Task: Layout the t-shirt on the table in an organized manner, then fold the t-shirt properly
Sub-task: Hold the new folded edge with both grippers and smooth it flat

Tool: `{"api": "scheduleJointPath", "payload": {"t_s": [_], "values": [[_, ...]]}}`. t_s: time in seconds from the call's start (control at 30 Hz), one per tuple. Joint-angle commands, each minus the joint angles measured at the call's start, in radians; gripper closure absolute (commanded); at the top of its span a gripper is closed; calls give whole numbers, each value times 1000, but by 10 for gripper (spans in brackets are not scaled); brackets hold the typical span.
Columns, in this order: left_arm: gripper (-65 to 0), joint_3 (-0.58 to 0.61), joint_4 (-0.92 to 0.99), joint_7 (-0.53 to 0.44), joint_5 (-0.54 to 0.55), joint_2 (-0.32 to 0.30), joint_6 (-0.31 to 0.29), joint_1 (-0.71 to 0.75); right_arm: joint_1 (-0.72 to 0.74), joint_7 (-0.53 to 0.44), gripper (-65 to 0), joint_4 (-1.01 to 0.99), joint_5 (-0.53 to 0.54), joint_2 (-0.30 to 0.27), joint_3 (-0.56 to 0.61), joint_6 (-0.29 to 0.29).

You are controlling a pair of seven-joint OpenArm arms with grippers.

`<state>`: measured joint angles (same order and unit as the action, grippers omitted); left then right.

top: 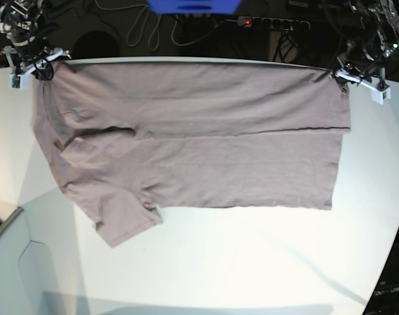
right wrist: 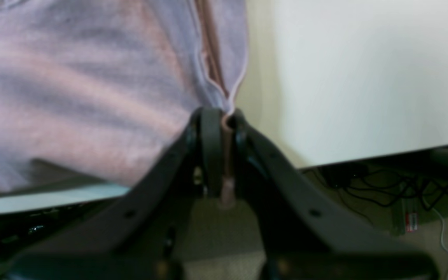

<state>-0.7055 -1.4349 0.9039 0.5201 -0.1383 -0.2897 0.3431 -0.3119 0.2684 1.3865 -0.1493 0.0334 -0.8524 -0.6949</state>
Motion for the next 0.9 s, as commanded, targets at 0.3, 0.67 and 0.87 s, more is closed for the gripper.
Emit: {"api": "scheduleJointPath", "payload": {"t_s": [0.3,0.67,0.87], "values": [[-66,-10,-11,-1,2,-10,-1,3,-10,22,0,4,-20,-5,-1,-3],[-180,-12,-33,-1,7,-8,-1,3,-11,22,-209,12,-20,-5,-1,-3],[-181,-24,-151,8,-1,16,4,9,-5,22,-252,14,-20,-5,-6,-3]]}}
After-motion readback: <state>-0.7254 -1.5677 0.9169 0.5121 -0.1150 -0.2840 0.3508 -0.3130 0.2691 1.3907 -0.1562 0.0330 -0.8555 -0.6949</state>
